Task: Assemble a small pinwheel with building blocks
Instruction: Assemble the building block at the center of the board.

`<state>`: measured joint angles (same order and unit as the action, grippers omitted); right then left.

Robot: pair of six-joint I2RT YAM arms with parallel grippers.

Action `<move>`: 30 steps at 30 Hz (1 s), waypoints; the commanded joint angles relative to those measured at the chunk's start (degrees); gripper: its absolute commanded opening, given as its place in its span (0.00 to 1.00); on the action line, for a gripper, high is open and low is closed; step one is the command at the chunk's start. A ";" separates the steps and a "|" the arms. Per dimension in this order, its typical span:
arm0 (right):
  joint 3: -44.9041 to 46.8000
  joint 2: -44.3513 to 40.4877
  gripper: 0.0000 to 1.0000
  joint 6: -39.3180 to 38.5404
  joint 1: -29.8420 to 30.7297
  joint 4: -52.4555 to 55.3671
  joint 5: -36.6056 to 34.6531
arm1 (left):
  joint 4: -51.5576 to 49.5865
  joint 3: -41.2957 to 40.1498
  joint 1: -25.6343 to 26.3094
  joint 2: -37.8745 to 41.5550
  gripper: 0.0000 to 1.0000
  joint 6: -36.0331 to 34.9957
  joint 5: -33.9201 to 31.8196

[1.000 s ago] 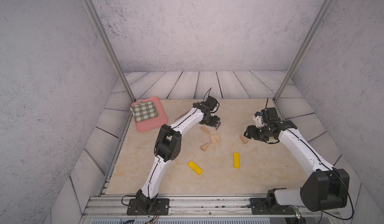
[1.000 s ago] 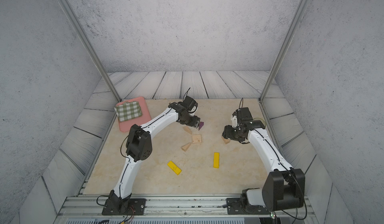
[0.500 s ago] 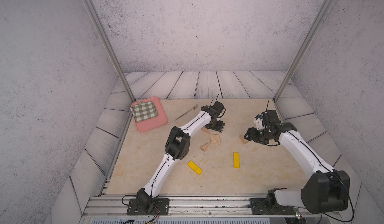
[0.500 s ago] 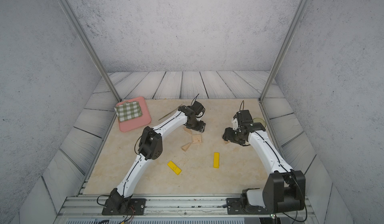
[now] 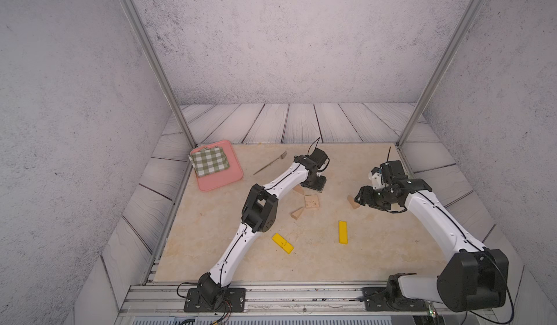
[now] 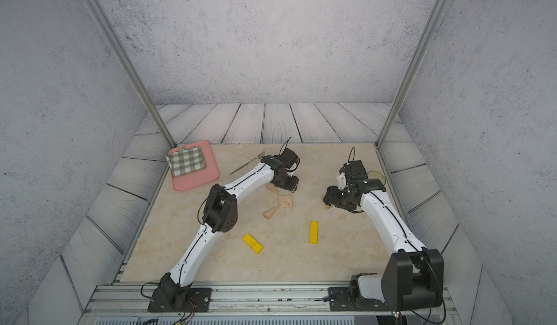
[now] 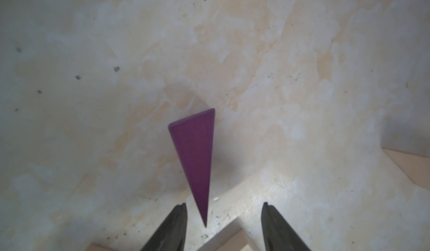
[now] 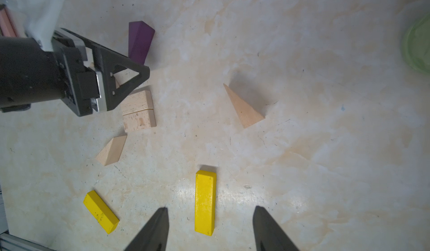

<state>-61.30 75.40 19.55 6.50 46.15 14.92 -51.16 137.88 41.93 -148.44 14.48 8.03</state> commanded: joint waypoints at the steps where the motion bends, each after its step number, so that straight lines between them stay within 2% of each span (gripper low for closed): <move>1: 0.49 -2.09 0.62 0.34 -0.28 0.78 0.35 | 0.63 1.11 0.34 -1.99 0.53 -1.38 -1.36; 3: 0.65 -2.09 0.62 0.36 -0.27 0.78 0.45 | 1.19 1.16 0.34 -2.12 0.47 -1.65 -1.90; 9: 1.05 -1.85 0.62 0.19 -0.44 0.69 0.64 | 2.13 1.17 0.25 -2.79 0.45 -1.35 -3.94; 14: 0.86 -1.48 0.62 0.14 -0.49 0.74 0.73 | 3.58 1.49 0.25 -3.61 0.36 -0.17 -4.49; 19: 0.83 -1.22 0.62 0.03 -0.51 0.87 0.59 | 4.68 1.50 0.27 -3.75 0.17 0.18 -3.82; 22: 1.00 -1.16 0.62 0.03 -0.46 0.78 0.71 | 4.28 1.08 0.39 -3.57 0.10 -0.45 -3.80; 30: 1.44 -1.74 0.62 0.14 -0.52 0.63 0.71 | 3.88 -0.42 1.59 -1.98 0.03 -3.03 -4.08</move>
<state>-60.42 75.40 19.53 6.24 46.22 14.96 -46.63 138.30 42.44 -151.15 13.08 4.19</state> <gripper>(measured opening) 0.617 0.126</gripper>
